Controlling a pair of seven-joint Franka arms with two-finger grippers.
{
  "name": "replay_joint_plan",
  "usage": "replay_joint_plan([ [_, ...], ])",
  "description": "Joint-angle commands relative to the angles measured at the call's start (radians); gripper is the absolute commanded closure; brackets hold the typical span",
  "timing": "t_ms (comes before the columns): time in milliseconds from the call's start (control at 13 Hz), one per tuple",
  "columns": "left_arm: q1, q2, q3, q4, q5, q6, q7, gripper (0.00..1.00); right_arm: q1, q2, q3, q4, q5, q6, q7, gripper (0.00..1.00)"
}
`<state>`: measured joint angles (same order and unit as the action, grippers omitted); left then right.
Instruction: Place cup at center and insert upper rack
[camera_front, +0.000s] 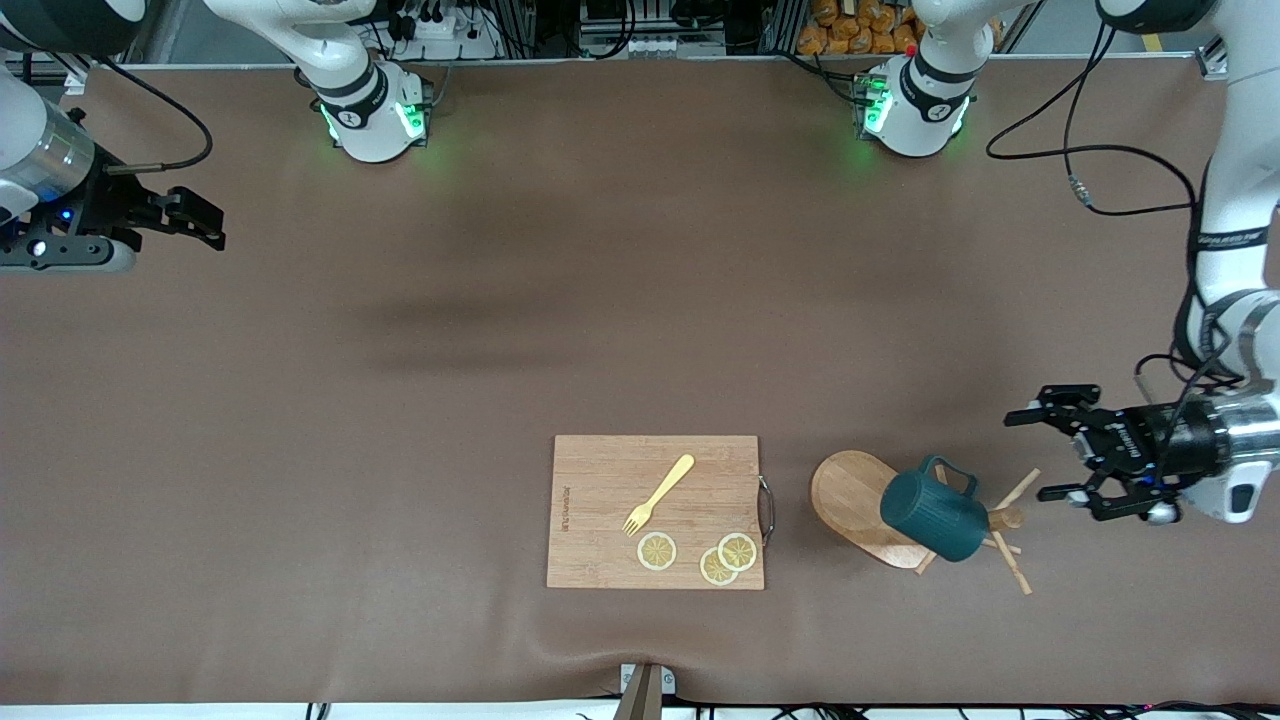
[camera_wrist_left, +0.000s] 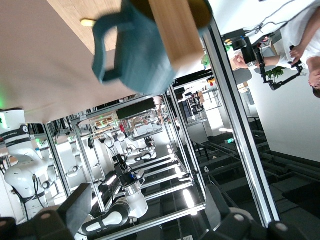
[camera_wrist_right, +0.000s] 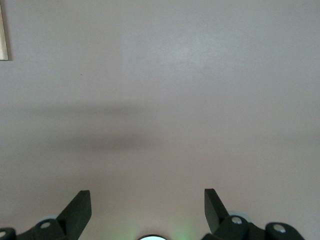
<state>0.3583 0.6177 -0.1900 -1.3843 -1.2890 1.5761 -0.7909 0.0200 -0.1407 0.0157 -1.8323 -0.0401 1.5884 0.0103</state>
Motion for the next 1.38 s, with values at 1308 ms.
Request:
replay_joint_plan([
  [1308, -0.012, -0.498, -0.265, -0.032, 0.945, -0.048, -0.168, 0.00, -0.011, 0.000, 0.007, -0.019, 0.014, 0.018, 0.005, 0.00],
])
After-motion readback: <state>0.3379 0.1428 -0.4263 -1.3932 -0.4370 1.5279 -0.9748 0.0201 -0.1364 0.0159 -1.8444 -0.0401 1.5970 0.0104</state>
